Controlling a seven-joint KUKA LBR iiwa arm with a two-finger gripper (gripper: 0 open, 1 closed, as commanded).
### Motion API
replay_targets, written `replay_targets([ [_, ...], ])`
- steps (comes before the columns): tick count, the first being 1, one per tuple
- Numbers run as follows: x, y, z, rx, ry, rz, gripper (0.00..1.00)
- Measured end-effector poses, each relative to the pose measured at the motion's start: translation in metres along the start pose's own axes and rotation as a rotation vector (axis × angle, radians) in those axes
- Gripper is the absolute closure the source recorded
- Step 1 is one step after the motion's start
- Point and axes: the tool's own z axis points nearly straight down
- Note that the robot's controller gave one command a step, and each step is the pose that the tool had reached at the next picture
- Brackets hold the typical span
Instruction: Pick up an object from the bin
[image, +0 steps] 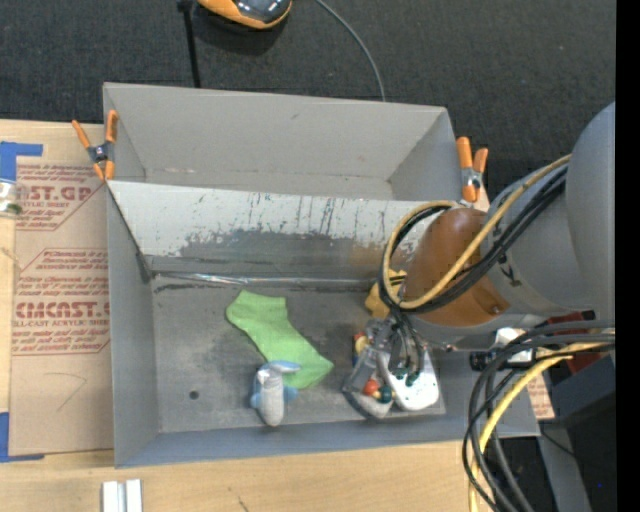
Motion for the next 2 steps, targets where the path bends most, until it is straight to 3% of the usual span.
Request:
replay_targets([
  [2, 0.0003, 0.0004, -0.0037, 0.000, 0.000, -0.001, 1.00],
])
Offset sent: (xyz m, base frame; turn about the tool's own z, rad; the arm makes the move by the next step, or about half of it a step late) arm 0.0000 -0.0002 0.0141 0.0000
